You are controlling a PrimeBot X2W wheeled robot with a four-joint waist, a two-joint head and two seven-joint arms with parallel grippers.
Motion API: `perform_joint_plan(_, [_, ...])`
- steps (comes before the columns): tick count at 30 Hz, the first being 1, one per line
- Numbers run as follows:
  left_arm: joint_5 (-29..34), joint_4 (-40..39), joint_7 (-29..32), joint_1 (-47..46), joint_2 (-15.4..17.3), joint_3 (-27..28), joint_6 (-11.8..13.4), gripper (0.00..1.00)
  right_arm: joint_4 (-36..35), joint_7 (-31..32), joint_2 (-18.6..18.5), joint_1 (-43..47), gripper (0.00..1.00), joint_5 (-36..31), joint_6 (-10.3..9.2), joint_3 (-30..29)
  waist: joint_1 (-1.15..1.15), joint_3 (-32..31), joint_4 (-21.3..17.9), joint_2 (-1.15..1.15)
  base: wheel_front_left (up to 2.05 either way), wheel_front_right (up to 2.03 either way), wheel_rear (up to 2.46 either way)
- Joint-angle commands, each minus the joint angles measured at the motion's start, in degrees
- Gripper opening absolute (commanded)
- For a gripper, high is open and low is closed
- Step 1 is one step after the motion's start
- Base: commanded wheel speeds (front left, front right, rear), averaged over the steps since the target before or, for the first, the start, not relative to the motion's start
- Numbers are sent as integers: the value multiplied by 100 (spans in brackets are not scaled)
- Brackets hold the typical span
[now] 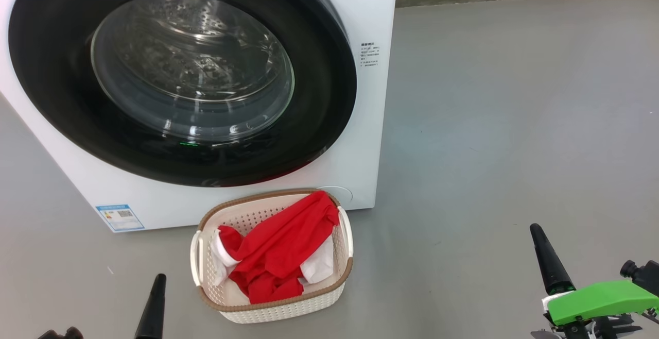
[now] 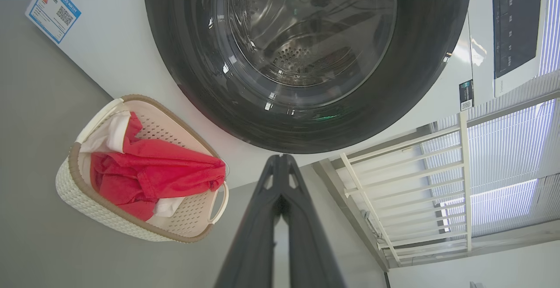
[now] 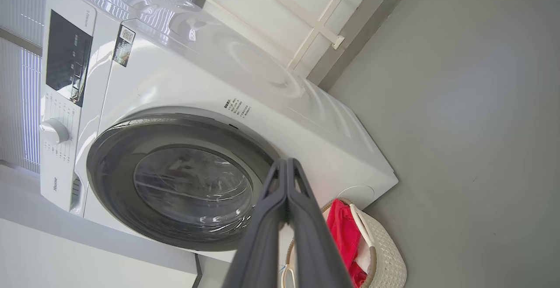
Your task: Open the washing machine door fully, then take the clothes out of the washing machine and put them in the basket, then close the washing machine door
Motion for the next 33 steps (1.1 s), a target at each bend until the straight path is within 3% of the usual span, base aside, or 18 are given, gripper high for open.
perform_joint_plan(1, [-149, -107, 29, -281, 33, 150, -98, 0, -132, 29, -77, -310, 0, 142, 2, 55, 0, 2, 3, 0, 0, 0, 0])
perform_joint_plan(33, [-2049, 183, 541, -625, 29, 281, -329, 0, -40, 577, -76, -506, 0, 2158, -4, -192, 0, 76, 79, 0, 0, 0, 0])
